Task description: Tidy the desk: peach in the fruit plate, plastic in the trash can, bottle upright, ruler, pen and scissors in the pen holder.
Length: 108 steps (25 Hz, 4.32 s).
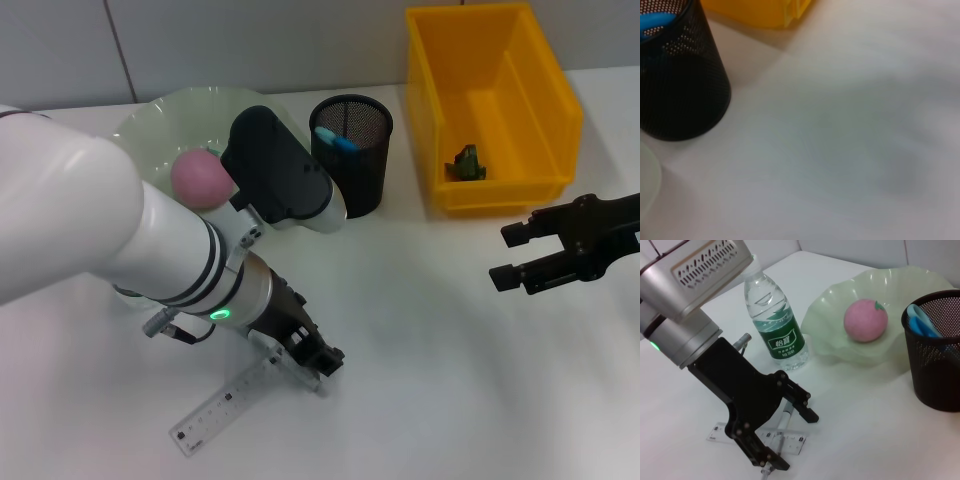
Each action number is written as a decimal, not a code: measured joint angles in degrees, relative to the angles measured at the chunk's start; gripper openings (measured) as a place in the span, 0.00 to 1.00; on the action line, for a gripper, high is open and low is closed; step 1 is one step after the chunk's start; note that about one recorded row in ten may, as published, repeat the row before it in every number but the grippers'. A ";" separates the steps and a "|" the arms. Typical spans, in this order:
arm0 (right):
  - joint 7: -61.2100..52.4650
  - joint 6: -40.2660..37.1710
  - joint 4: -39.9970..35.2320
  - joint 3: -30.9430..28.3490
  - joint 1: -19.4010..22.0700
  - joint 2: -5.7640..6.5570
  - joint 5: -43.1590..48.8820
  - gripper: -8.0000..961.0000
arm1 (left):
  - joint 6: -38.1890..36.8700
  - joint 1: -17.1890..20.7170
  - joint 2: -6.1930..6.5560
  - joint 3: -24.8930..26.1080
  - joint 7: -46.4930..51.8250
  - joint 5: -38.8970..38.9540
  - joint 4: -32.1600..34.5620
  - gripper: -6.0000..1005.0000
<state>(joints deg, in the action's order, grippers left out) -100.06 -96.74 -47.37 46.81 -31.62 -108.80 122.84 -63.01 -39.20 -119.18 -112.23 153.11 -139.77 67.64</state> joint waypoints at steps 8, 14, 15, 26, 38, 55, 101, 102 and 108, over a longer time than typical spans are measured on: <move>0.17 0.23 0.00 0.04 -0.02 0.01 0.12 0.81 | -0.09 -0.29 0.00 -1.97 3.31 -0.15 1.64 0.72; 0.53 0.24 0.00 -0.05 0.07 0.06 0.25 0.81 | 0.22 -0.29 0.00 -2.35 4.30 -0.82 1.79 0.72; 0.78 0.24 0.00 -0.13 0.12 0.06 0.25 0.81 | 0.33 -0.22 0.00 -2.43 4.48 -1.19 1.77 0.72; 1.10 0.26 0.00 -0.43 0.13 0.00 0.67 0.81 | 0.43 0.12 0.01 -3.13 6.47 -3.22 2.10 0.72; 1.50 0.46 0.00 -0.35 0.15 0.08 0.73 0.80 | 0.42 -0.25 0.00 -4.00 6.62 -3.25 2.17 0.71; 1.53 0.74 0.00 -0.05 -0.07 0.06 0.73 0.80 | 0.58 -0.08 0.00 -4.22 6.67 -4.30 1.95 0.60; 1.54 1.50 0.09 0.13 -0.11 -0.34 0.73 0.78 | -2.22 0.12 0.00 -0.69 7.39 -4.08 3.97 0.39; 1.54 1.50 0.09 0.13 -0.11 -0.34 0.73 0.78 | -2.22 0.12 0.00 -0.69 7.39 -4.08 3.97 0.39; 1.54 1.31 0.08 -0.44 0.36 0.04 0.73 0.78 | -7.16 2.78 0.40 8.85 7.89 -0.23 11.72 0.39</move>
<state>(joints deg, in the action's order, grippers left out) -98.52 -95.43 -47.29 46.37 -31.26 -108.76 123.58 -70.17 -36.42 -118.78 -103.37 161.00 -140.00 79.36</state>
